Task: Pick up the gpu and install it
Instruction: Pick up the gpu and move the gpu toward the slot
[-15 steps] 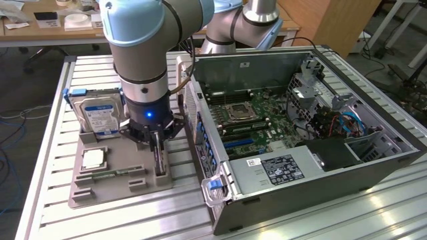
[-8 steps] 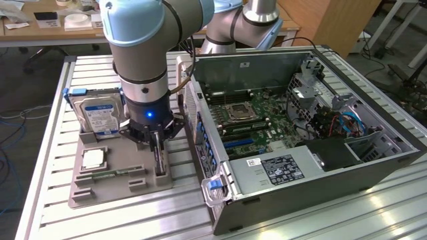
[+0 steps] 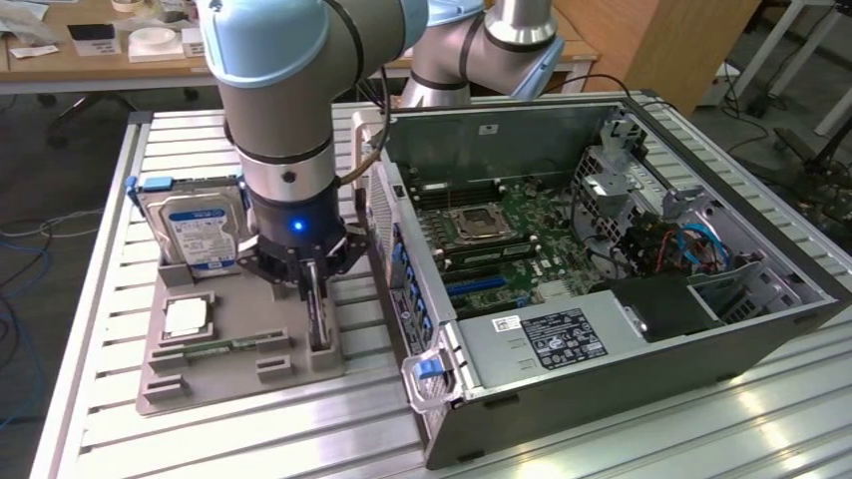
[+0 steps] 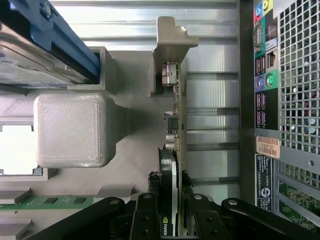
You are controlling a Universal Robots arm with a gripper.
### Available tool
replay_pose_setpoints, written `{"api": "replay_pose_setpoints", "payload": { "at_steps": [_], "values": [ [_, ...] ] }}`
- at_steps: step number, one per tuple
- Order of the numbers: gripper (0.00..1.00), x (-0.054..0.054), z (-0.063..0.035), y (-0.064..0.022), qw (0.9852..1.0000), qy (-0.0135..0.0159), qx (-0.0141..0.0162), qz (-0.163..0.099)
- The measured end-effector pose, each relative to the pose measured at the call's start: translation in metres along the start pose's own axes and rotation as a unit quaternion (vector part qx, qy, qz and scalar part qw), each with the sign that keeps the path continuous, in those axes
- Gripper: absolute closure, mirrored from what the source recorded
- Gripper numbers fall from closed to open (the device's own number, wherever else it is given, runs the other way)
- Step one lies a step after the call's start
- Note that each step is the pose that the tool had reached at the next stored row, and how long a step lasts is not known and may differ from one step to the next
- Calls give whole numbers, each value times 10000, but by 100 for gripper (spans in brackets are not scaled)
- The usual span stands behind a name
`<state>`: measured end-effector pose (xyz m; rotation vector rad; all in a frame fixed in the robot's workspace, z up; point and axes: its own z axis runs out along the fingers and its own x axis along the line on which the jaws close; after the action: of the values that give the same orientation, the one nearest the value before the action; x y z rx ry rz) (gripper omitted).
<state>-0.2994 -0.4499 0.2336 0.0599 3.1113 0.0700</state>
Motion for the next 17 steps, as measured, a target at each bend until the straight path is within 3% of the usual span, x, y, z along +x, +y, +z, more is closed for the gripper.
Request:
{"api": "replay_pose_setpoints", "payload": {
  "at_steps": [5, 12, 17],
  "values": [
    [73, -2, -90, 4, 10000, 1, 0, 0],
    [73, -3, -94, 4, 10000, 0, 0, 0],
    [73, -4, -152, 7, 10000, 0, 0, 0]
  ]
}}
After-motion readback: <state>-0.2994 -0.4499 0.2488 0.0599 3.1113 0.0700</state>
